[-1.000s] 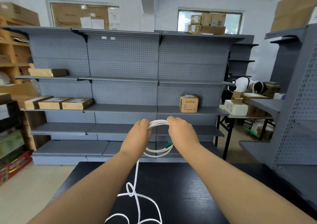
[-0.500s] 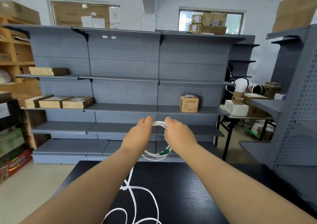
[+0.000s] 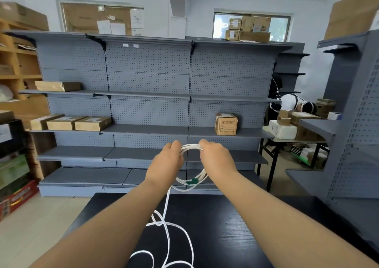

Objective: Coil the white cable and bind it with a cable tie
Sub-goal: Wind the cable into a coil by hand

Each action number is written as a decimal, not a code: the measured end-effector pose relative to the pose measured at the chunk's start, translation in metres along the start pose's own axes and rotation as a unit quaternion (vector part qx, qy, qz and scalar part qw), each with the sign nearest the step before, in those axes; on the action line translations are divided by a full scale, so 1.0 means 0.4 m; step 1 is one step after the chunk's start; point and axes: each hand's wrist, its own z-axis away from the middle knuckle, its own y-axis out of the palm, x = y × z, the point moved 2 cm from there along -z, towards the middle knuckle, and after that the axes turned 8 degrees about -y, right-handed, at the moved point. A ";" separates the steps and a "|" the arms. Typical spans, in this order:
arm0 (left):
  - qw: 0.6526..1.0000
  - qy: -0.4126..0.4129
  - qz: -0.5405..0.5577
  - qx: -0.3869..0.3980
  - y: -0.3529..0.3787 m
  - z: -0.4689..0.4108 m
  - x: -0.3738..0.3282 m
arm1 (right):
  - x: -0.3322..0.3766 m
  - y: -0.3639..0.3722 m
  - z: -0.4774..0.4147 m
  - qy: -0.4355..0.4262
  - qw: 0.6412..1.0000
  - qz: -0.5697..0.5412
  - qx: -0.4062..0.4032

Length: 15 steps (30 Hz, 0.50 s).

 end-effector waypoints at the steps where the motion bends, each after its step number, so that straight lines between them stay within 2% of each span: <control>1: 1.000 -0.003 0.016 0.001 0.001 0.004 0.002 | -0.002 0.000 0.000 0.007 1.000 -0.008 -0.004; 7: 0.988 -0.063 0.140 0.032 -0.002 0.018 0.006 | 0.000 -0.006 0.006 0.000 1.000 -0.007 -0.014; 15: 0.999 -0.016 -0.031 0.022 -0.015 0.007 -0.007 | 0.013 -0.022 0.019 -0.032 0.999 0.037 0.003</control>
